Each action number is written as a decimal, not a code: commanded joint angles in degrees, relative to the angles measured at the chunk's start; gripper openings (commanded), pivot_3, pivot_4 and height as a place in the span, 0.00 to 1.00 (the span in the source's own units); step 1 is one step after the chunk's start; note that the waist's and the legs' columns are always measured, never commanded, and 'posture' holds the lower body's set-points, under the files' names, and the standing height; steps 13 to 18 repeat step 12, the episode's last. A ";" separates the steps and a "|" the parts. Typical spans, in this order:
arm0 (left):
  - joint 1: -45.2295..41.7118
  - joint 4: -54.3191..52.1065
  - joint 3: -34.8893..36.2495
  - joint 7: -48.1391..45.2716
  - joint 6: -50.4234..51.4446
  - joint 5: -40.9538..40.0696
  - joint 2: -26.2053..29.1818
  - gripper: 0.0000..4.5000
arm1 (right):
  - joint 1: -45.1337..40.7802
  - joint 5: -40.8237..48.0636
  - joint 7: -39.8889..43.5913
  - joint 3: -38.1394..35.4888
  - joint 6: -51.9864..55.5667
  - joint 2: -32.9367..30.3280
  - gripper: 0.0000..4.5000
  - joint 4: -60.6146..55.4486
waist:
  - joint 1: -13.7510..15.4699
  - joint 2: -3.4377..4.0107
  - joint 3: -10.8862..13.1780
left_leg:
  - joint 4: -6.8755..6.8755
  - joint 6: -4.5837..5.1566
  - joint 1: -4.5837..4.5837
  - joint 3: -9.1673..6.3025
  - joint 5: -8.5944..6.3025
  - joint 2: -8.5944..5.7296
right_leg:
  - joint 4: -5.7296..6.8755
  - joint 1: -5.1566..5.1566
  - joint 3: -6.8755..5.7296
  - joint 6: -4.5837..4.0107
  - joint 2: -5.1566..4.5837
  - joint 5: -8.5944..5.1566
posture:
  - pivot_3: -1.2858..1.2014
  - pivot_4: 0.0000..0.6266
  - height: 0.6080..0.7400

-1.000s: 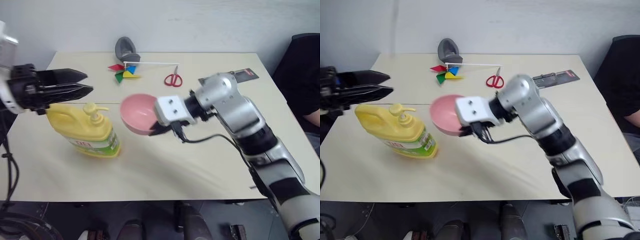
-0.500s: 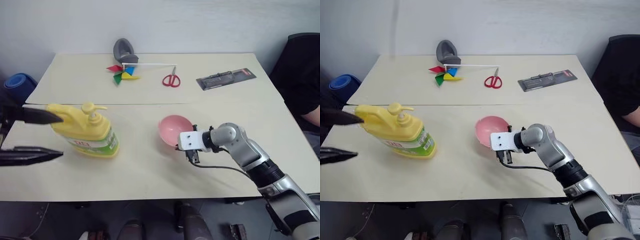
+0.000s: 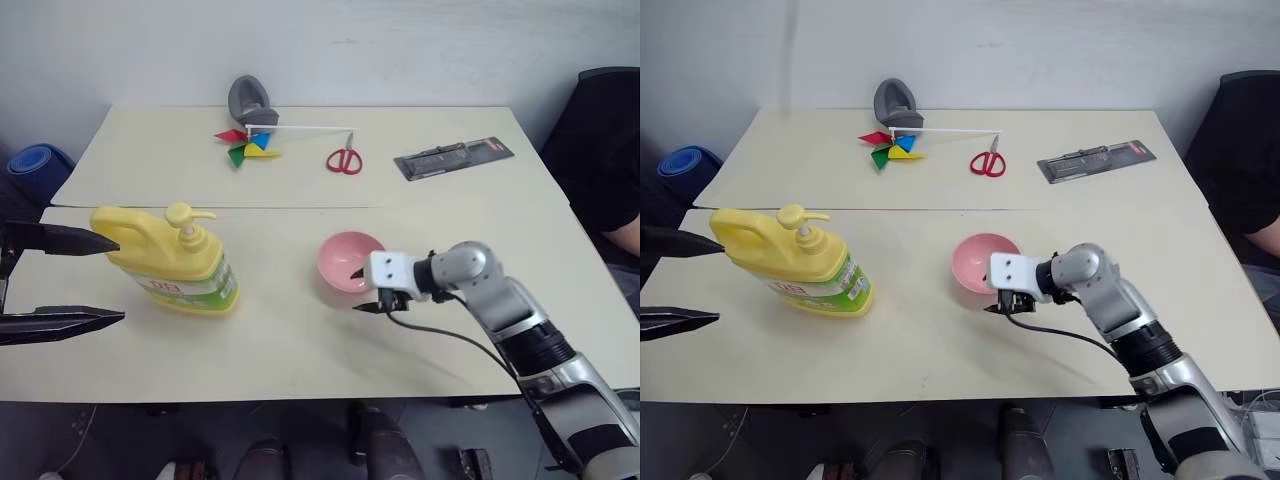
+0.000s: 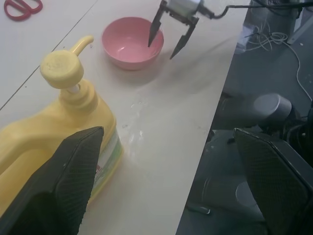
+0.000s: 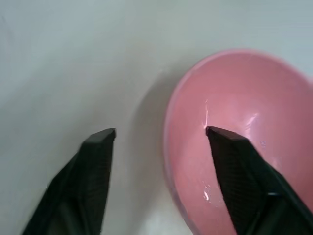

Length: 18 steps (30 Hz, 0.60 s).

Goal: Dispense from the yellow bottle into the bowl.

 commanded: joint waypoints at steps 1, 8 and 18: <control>1.42 0.98 2.07 -0.39 -1.53 1.68 -0.88 1.00 | -2.28 9.42 3.29 -8.13 12.11 -4.01 0.94 -7.88 | 0.27 0.01 0.00 | 0.00 0.01 0.01 0.01 -0.01 0.00 | 0.00 0.00 0.00 0.00 0.00 0.00 | 0.52 0.24 1.00; 4.35 6.01 9.76 -4.78 -1.31 4.97 1.04 1.00 | -10.60 28.22 20.98 -23.04 25.64 -24.33 0.99 -0.63 | 1.44 0.17 0.13 | -0.02 0.15 -0.01 0.09 -0.08 -0.01 | -0.13 0.00 0.00 0.00 0.01 0.00 | 0.52 0.24 1.00; 1.18 8.67 10.74 -2.87 0.30 2.54 2.31 1.00 | -14.27 29.94 23.09 -24.09 26.42 -28.54 0.99 7.63 | 1.36 0.15 0.12 | -0.03 0.25 0.03 0.13 -0.15 0.00 | -0.25 0.09 -0.02 0.01 0.01 0.00 | 0.52 0.24 1.00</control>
